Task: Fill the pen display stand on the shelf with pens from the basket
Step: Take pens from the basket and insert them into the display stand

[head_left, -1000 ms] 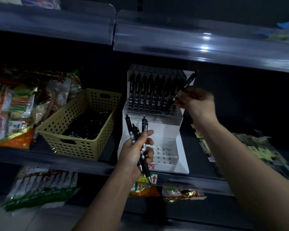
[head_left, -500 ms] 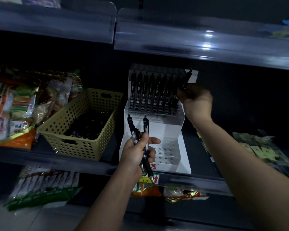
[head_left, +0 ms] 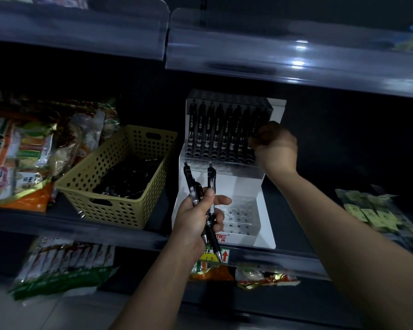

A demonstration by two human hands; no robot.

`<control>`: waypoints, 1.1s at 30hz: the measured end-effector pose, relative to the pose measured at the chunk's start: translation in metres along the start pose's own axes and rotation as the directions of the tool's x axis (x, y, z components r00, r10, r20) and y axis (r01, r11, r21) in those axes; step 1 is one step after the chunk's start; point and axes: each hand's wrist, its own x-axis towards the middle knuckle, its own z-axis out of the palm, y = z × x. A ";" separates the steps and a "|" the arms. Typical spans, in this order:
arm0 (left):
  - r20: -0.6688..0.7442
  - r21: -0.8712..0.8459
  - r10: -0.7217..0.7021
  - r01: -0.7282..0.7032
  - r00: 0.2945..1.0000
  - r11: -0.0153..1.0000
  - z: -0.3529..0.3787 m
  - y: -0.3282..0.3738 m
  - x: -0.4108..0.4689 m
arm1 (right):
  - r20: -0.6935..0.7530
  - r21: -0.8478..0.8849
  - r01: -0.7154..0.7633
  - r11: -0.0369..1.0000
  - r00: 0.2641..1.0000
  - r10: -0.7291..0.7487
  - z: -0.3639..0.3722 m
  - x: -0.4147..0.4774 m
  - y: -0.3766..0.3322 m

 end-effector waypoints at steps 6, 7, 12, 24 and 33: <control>-0.003 -0.010 -0.006 0.006 1.000 1.000 -0.001 0.000 0.000 | 0.008 -0.098 -0.003 0.995 1.000 0.003 -0.001 0.000 -0.001; -0.001 -0.015 -0.006 0.006 1.000 1.000 -0.002 0.001 0.000 | 0.009 -0.092 -0.010 0.996 1.000 0.011 -0.001 -0.002 0.000; 0.008 -0.029 -0.009 0.010 1.000 1.000 -0.003 0.001 0.000 | 0.037 -0.019 -0.095 0.995 0.995 0.096 0.001 -0.003 0.001; 0.026 -0.018 0.022 -0.021 0.999 1.000 -0.001 0.000 -0.004 | 0.343 0.259 0.020 0.966 0.933 -0.111 -0.010 -0.052 -0.023; 0.037 0.048 0.015 -0.017 0.999 0.999 -0.001 -0.002 -0.006 | 0.578 0.486 -0.279 0.828 0.814 -0.064 -0.016 -0.053 -0.025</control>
